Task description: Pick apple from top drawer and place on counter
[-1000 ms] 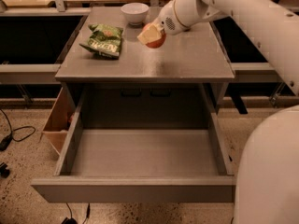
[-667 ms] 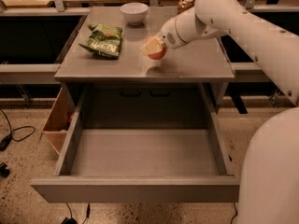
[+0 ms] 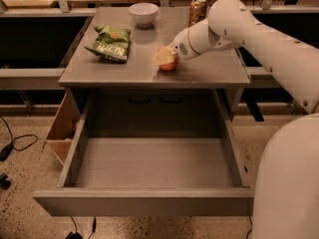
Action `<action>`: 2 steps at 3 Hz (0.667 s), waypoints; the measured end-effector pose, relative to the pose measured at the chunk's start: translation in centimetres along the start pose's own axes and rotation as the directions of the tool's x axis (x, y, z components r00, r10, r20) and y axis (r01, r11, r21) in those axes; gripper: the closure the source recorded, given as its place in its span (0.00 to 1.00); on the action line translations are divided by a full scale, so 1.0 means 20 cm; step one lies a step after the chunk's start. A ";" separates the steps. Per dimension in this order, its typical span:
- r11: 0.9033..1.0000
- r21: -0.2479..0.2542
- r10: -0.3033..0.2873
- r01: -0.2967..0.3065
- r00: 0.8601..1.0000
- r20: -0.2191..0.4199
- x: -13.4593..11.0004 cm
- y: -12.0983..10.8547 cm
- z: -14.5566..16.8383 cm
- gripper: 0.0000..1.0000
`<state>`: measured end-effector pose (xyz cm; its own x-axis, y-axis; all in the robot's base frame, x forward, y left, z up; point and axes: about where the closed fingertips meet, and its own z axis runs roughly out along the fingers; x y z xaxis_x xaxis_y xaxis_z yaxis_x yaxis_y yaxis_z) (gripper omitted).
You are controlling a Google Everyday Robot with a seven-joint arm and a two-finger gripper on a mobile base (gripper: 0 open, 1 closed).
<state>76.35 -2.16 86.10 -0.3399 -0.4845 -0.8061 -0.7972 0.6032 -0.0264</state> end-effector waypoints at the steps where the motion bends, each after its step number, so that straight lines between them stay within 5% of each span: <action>1: 1.000 0.000 0.000 0.000 1.000 0.000 0.00 0.00 0.00 0.55; 2: 1.000 0.000 0.000 0.000 1.000 0.000 0.00 0.00 0.00 0.32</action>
Offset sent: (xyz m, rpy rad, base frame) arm 0.0000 0.0000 0.0000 0.0000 0.0000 0.0000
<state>76.35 -2.16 86.10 -0.3399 -0.4844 -0.8061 -0.7972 0.6031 -0.0263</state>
